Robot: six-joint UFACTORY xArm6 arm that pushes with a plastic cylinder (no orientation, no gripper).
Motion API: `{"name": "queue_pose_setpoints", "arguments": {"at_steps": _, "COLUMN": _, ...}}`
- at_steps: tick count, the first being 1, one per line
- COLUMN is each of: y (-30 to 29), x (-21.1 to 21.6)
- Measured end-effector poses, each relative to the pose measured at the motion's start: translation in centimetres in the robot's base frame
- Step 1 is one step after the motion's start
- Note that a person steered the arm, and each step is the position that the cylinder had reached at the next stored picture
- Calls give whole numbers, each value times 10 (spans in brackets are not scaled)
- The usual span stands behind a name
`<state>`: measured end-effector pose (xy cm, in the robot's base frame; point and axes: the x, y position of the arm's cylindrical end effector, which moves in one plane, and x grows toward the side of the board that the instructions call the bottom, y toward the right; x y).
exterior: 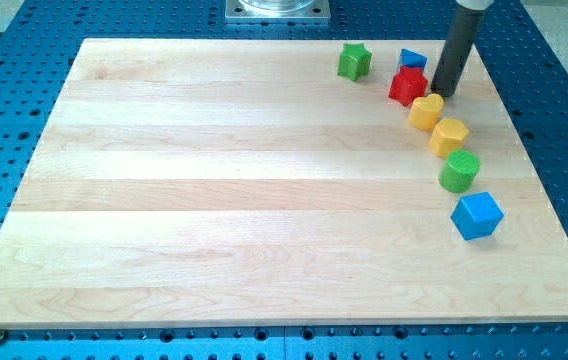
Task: Point your arm top right to the green star
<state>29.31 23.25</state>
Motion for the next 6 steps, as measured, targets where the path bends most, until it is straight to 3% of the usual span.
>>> {"name": "queue_pose_setpoints", "arguments": {"at_steps": 2, "y": -12, "x": -99}}
{"name": "queue_pose_setpoints", "arguments": {"at_steps": 3, "y": -17, "x": -102}}
{"name": "queue_pose_setpoints", "arguments": {"at_steps": 5, "y": -102, "x": -87}}
{"name": "queue_pose_setpoints", "arguments": {"at_steps": 6, "y": -137, "x": -23}}
